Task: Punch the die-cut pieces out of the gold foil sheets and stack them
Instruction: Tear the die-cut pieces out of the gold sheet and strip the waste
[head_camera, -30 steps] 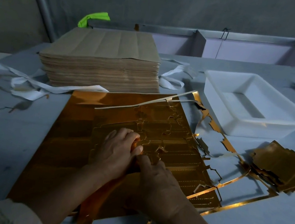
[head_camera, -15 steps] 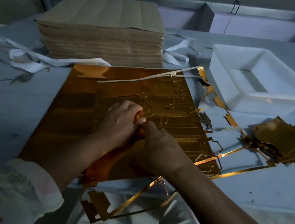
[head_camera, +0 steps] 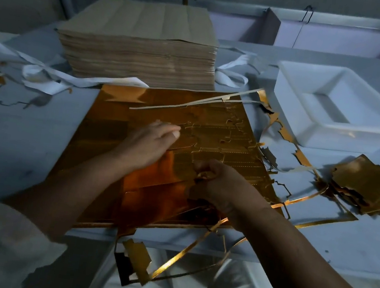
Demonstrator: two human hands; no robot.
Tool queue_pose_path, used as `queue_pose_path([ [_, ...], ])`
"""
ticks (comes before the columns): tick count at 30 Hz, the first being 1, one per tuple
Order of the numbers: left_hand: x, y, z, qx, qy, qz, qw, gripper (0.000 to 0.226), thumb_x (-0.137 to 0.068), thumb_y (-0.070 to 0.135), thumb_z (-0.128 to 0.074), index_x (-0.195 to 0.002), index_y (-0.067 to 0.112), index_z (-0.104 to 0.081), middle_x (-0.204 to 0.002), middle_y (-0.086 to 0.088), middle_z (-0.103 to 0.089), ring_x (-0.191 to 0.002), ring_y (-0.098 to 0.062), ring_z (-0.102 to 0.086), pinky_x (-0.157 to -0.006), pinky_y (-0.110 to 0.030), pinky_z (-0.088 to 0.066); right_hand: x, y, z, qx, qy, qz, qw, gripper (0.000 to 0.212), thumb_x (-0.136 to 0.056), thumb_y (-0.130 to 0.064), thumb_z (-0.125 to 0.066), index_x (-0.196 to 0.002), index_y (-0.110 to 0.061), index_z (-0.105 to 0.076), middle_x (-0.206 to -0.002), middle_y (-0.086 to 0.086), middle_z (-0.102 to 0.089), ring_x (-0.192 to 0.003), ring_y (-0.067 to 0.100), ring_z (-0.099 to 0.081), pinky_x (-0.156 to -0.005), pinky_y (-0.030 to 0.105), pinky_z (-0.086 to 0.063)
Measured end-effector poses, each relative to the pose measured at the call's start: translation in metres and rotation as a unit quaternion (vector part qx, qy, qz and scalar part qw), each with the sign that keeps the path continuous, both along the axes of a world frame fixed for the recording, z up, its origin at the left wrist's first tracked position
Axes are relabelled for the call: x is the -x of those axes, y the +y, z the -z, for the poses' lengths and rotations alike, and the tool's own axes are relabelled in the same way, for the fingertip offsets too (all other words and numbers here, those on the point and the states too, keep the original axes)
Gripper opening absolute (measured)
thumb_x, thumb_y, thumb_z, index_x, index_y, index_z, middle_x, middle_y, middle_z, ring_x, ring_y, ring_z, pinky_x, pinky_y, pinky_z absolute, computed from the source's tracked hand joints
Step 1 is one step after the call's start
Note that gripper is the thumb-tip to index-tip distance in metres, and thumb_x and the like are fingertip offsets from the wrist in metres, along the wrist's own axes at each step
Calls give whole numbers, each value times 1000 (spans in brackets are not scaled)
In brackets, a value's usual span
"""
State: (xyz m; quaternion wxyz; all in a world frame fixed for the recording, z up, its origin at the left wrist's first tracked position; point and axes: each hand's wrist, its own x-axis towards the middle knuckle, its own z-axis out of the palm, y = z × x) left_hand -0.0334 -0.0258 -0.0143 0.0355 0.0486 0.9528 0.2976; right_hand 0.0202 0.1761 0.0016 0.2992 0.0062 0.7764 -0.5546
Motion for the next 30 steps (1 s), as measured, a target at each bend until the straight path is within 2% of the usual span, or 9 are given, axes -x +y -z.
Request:
queue_pose_path([
  [2,-15,-13,-4,39,40,9,998,47,-103,49,-24,-142,36,-44,-156,7,-33,-147,-12,-17,-114,-36,-15,-1,2,3,22,-6,5,1000,43,-81,-11,-76,-107,-36,-52,-103,-3,-56,-86,18,-65,-66,26,-58],
  [5,-45,-23,6,114,27,26,993,65,-92,59,-9,-146,38,-36,-159,9,-27,-149,-10,-10,-119,-35,-6,-1,3,5,41,-7,9,999,44,-82,-7,-74,-108,-36,-54,-109,1,-59,-93,22,-67,-78,33,-60],
  [9,-58,-24,24,197,15,27,980,70,-88,60,1,-152,41,-17,-163,11,-12,-150,-12,-1,-120,-36,1,-3,4,3,61,-23,24,998,53,-84,-6,-72,-123,-36,-52,-123,7,-54,-97,28,-66,-71,33,-61],
  [11,-56,-24,28,206,25,24,978,68,-89,60,1,-153,42,-15,-163,11,-10,-150,-11,0,-120,-36,3,-4,4,2,74,-28,28,996,52,-85,-4,-70,-122,-37,-52,-125,8,-52,-98,30,-64,-65,30,-60],
  [14,-54,-26,33,217,33,27,975,66,-90,61,2,-152,43,-14,-163,12,-9,-150,-10,0,-118,-35,5,-6,5,2,83,-22,18,996,50,-87,-1,-67,-115,-40,-54,-127,10,-49,-101,34,-63,-66,31,-59],
  [19,-52,-30,37,215,35,31,975,66,-91,62,1,-152,43,-14,-164,12,-9,-150,-11,0,-117,-36,4,-8,6,2,96,-8,-1,995,50,-88,2,-62,-101,-46,-56,-129,11,-47,-106,37,-59,-77,37,-58],
  [22,-51,-30,39,212,36,31,976,68,-89,62,2,-152,43,-14,-164,11,-9,-150,-11,-1,-118,-37,2,-10,11,2,112,-15,-3,994,47,-88,0,-63,-105,-44,-57,-127,7,-48,-104,35,-61,-79,38,-59],
  [27,-51,-31,40,218,45,31,974,66,-91,62,1,-152,44,-15,-164,11,-10,-150,-11,-2,-118,-38,1,-11,17,4,94,-18,-17,995,39,-93,-7,-61,-117,-37,-56,-118,4,-49,-98,29,-61,-66,29,-58],
  [30,-51,-32,41,224,48,36,973,67,-90,64,2,-152,44,-14,-163,11,-10,-150,-10,-2,-116,-36,3,-7,32,3,104,-12,17,994,32,-95,-10,-57,-116,-34,-58,-121,7,-53,-103,31,-59,-77,36,-57],
])
